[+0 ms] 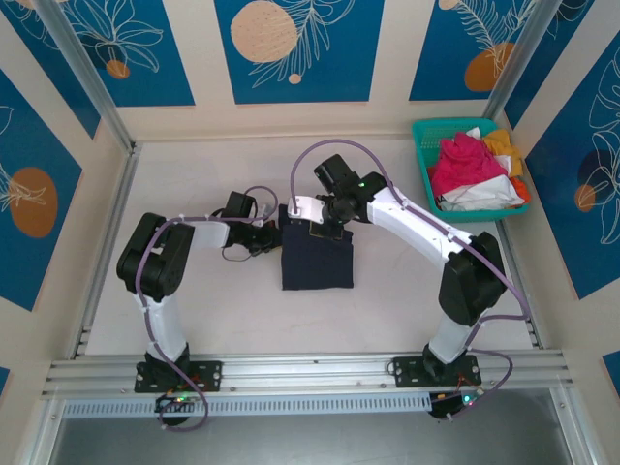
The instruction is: Fold and stack the t-shirts
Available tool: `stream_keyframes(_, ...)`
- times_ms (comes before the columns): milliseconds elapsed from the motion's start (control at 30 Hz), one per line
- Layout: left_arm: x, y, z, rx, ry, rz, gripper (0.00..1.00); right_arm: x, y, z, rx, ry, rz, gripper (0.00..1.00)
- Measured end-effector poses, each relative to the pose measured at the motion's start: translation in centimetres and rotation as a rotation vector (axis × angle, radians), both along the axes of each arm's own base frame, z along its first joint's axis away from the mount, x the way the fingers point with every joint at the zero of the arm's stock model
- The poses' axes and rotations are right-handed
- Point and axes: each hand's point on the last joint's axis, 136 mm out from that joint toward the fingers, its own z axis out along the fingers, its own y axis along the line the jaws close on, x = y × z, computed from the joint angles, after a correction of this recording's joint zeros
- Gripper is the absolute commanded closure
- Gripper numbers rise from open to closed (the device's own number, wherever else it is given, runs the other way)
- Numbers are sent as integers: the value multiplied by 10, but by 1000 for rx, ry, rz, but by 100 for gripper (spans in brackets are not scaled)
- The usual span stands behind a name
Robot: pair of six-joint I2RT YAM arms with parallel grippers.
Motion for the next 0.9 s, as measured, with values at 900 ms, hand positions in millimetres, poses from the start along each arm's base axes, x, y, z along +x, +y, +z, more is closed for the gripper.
stream_keyframes(900,4,4,-2,-66,23,-35,100,92,21,-29,17,-45,0,100)
